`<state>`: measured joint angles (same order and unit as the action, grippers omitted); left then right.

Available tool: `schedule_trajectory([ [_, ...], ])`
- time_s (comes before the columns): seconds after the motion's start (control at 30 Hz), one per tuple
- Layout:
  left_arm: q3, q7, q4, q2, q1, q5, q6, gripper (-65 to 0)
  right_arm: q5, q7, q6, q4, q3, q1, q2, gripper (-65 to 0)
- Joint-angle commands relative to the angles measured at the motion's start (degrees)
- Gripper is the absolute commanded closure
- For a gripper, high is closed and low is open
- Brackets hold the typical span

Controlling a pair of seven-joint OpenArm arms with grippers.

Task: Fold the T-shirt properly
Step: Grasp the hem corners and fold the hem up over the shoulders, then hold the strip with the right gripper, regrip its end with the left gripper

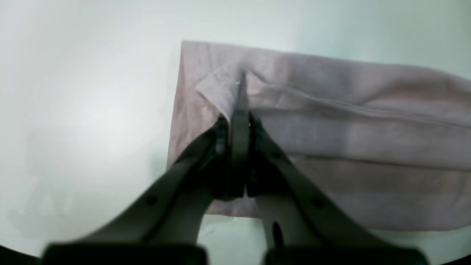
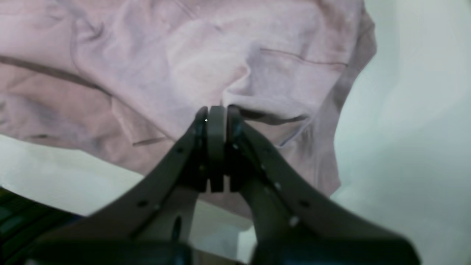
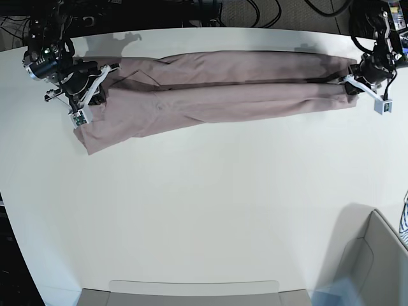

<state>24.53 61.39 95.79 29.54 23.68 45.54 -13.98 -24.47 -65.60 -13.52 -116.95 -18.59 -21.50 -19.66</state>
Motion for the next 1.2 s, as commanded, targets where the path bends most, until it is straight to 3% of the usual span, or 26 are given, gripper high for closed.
schedule_trajectory([
  [0.0, 0.4, -0.8, 0.5, 1.2, 0.4, 0.4, 0.0, 0.0, -0.3, 0.8, 0.0, -0.8, -0.3, -0.3, -0.8, 0.0],
  [0.13, 0.3, -0.8, 0.5, 0.0, 0.4, -0.8, 0.1, 0.0, -0.2, 0.9, 0.0, -0.6, -0.3, -1.2, -0.7, 0.0],
  [0.27, 0.4, -1.4, 2.8, -3.4, 0.4, -8.3, 0.2, -15.9, -0.2, 0.9, 0.0, -0.6, -0.3, -1.5, -0.7, 0.0],
  [0.4, 0.2, -2.8, 7.7, -5.1, 2.1, -12.2, 0.3, -18.7, -0.2, 0.8, 0.0, -0.5, -0.3, -1.3, -0.8, 0.0],
  [0.5, -4.5, -3.0, 9.9, -3.1, 2.6, -12.2, -1.5, -22.4, -0.2, 0.8, 0.0, -0.5, -0.2, -1.2, -0.9, 0.0],
  [0.57, -8.1, -3.3, 10.2, 0.1, 3.2, -12.2, -5.1, -23.5, -0.2, 0.8, 0.0, -0.5, -0.2, -1.2, -1.0, 0.0],
  [0.63, -8.9, -3.3, 10.0, 0.4, 2.8, -12.5, -7.9, -23.4, -0.2, 0.8, 0.0, -0.5, -0.2, -1.2, -1.0, 0.0],
  [0.8, -5.1, -3.3, 8.7, 0.0, 2.4, -12.4, -8.0, -23.4, -0.2, 0.9, 0.0, -0.5, -0.2, -1.1, -0.8, 0.0],
  [1.1, 9.9, -2.7, 9.0, -5.6, 0.1, -12.2, -8.4, -23.4, -0.2, 0.9, 0.0, 0.0, -0.2, -0.3, -0.8, 0.0],
  [1.17, 10.5, -2.7, 9.0, -5.8, -0.1, -12.1, -10.6, -23.4, -0.2, 0.9, 0.0, 0.7, 0.8, 0.5, -0.9, 0.0],
])
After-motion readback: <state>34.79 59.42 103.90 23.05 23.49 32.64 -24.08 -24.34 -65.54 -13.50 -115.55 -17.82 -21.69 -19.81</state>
